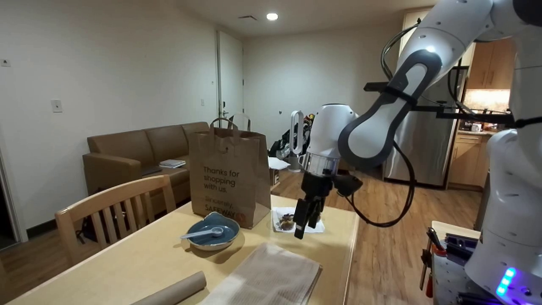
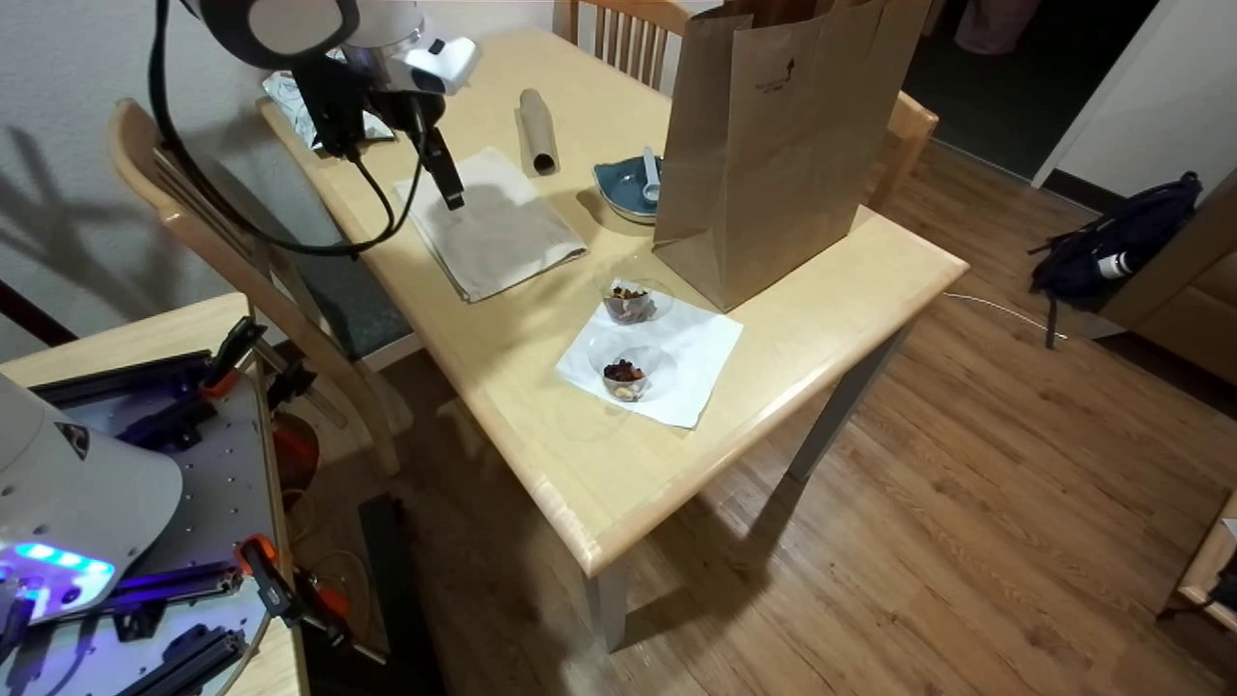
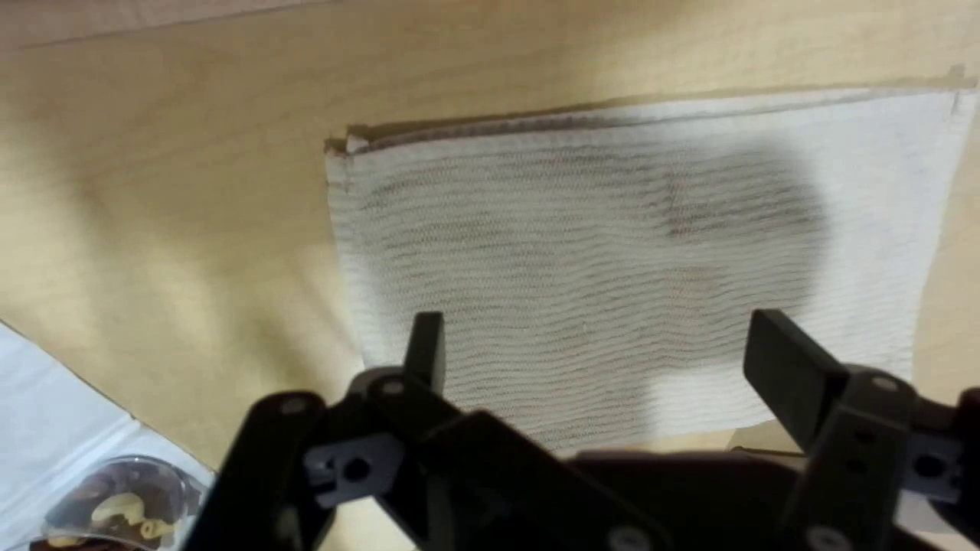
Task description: Wipe the table with the towel
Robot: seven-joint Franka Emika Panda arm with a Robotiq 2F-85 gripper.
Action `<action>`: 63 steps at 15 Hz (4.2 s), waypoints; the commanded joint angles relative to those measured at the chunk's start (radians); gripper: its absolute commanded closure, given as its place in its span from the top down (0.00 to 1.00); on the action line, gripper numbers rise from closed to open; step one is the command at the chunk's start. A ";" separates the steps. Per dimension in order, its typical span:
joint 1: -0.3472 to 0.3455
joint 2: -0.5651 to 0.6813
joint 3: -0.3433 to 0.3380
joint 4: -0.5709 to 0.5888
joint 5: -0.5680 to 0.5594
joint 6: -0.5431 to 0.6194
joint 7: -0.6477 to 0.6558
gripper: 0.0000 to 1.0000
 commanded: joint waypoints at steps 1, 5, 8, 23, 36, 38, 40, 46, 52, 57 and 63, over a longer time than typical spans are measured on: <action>0.001 -0.009 0.002 0.012 0.022 -0.045 -0.012 1.00; 0.013 -0.033 -0.048 -0.004 -0.191 -0.086 0.153 1.00; 0.003 -0.012 -0.039 0.007 -0.154 -0.103 0.132 1.00; 0.009 -0.030 -0.054 0.008 -0.204 -0.234 0.299 1.00; 0.004 -0.028 -0.060 0.033 -0.331 -0.393 0.443 1.00; 0.004 -0.028 -0.059 0.033 -0.330 -0.394 0.443 1.00; -0.006 0.037 -0.070 0.079 -0.328 -0.421 0.437 1.00; -0.028 0.256 -0.161 0.158 -0.340 -0.436 0.419 1.00; 0.034 0.361 -0.229 0.177 -0.502 -0.314 0.319 1.00; 0.055 0.366 -0.235 0.180 -0.485 -0.328 0.335 1.00; 0.084 0.328 -0.261 0.095 -0.523 0.045 0.332 1.00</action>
